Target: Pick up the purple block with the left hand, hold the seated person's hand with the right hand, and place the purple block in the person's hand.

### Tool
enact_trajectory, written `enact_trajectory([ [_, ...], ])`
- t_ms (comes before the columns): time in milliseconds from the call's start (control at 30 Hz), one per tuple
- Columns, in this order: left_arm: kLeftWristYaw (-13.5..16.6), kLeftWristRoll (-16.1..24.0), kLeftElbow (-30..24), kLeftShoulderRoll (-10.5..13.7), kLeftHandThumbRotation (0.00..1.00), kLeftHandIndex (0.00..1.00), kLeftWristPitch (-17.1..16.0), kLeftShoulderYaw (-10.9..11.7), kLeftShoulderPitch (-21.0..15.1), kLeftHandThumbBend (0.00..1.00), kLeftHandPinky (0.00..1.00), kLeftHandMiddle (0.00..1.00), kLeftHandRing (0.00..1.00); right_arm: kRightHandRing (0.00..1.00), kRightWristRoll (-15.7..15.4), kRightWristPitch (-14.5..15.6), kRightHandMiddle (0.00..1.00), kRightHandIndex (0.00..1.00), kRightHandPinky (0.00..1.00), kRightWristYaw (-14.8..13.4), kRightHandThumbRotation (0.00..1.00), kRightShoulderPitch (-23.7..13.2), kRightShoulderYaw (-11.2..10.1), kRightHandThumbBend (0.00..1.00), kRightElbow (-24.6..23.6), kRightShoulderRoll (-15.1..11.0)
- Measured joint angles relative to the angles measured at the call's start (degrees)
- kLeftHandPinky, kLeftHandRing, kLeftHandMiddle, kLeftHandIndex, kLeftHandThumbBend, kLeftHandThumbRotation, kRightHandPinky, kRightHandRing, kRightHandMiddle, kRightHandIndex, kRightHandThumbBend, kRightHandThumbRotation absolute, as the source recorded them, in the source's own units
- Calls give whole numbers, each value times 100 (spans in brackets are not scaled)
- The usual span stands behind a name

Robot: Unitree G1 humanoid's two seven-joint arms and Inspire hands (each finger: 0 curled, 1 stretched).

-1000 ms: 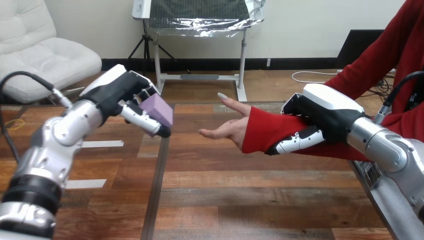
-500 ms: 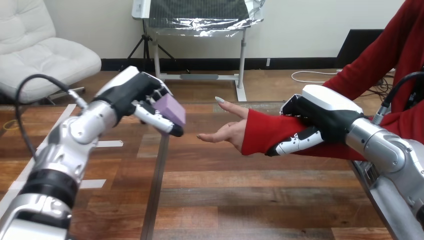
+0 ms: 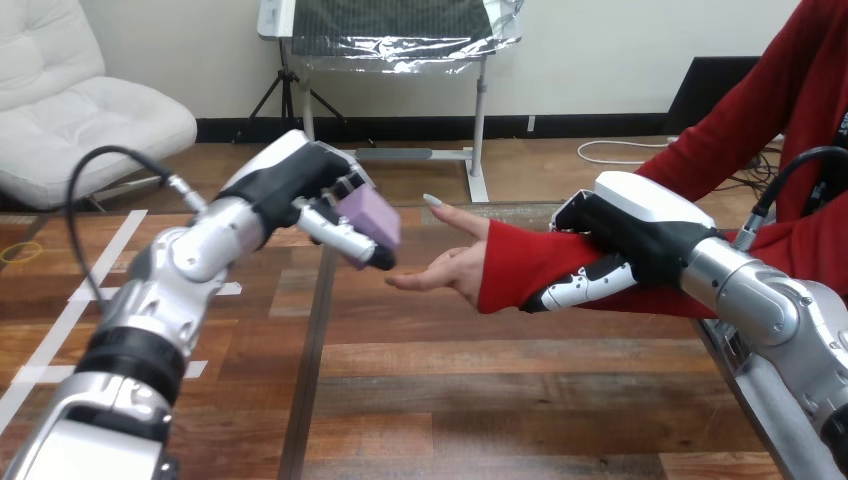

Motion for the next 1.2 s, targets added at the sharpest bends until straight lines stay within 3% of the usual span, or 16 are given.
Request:
enact_trajectory([
  [733, 1, 45, 317, -287, 0, 38, -180, -42, -440, 83, 30, 41, 36, 26, -100, 4, 29, 29, 24, -92, 43, -3, 0, 83, -42, 239],
  [1200, 47, 53, 417, -427, 0, 37, -171, -57, -551, 81, 31, 40, 36, 32, -107, 99, 36, 37, 30, -118, 47, -55, 0, 85, -53, 412],
])
